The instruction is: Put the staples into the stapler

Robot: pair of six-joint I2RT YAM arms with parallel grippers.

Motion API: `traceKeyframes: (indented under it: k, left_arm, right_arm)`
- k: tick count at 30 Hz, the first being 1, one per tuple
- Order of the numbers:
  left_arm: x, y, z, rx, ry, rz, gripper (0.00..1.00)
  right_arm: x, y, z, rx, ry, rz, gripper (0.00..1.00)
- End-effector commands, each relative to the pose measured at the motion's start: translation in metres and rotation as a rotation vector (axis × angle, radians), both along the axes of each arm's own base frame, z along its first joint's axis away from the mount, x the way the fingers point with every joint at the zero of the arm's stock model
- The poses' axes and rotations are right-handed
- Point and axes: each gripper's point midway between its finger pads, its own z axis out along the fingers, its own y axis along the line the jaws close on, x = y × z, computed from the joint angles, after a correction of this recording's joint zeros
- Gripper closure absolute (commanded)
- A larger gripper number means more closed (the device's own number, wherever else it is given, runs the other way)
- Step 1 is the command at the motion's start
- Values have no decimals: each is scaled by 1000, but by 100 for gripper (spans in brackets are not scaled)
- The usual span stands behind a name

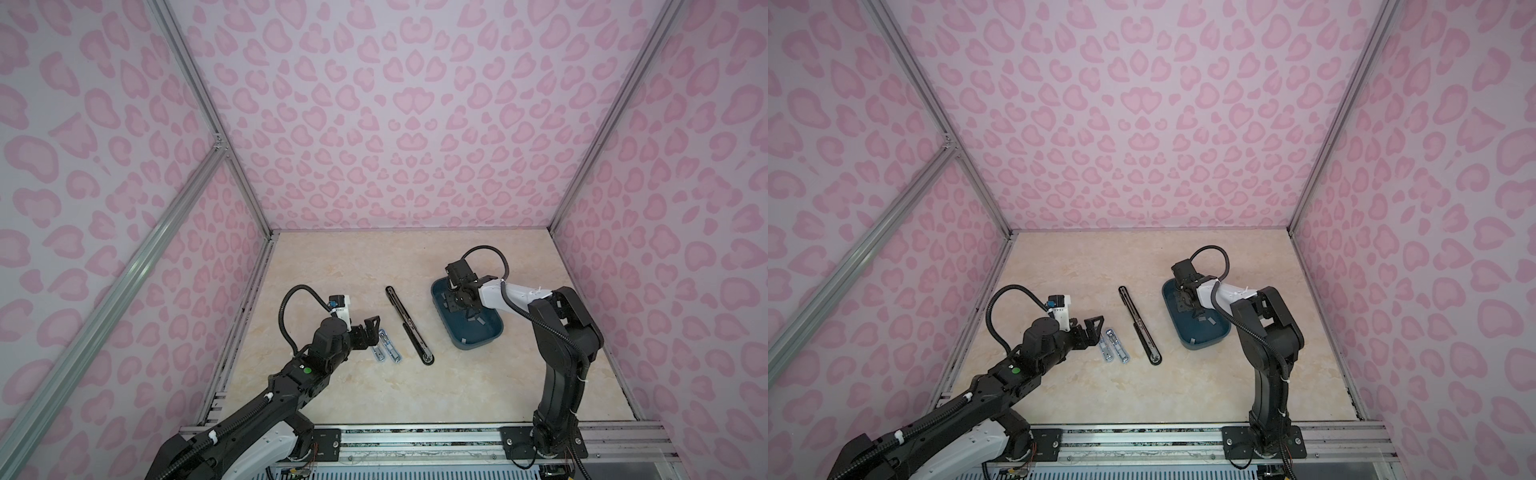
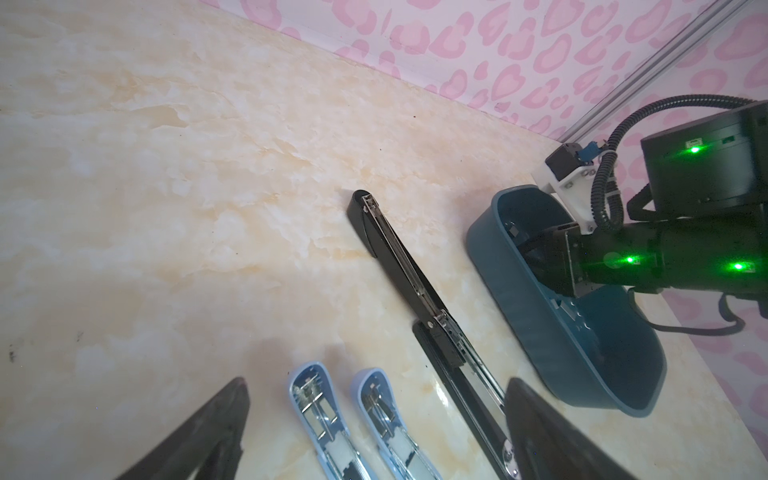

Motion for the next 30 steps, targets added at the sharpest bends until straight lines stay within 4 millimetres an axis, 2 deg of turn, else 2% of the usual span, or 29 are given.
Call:
traceKeyframes:
  k: [1, 16, 24, 30]
  left_arm:
    - [2, -1, 6, -4, -14, 0, 3]
    - [6, 3, 4, -3, -1, 38, 3]
    - [43, 17, 42, -74, 108, 328, 3]
    - [60, 29, 83, -221, 110, 536, 3]
  right_arm:
    - [-12, -6, -11, -23, 57, -8, 78]
    - [-12, -3, -13, -6, 64, -15, 84]
    - [-16, 4, 6, 71, 28, -41, 86]
    - [-27, 7, 23, 129, -6, -49, 87]
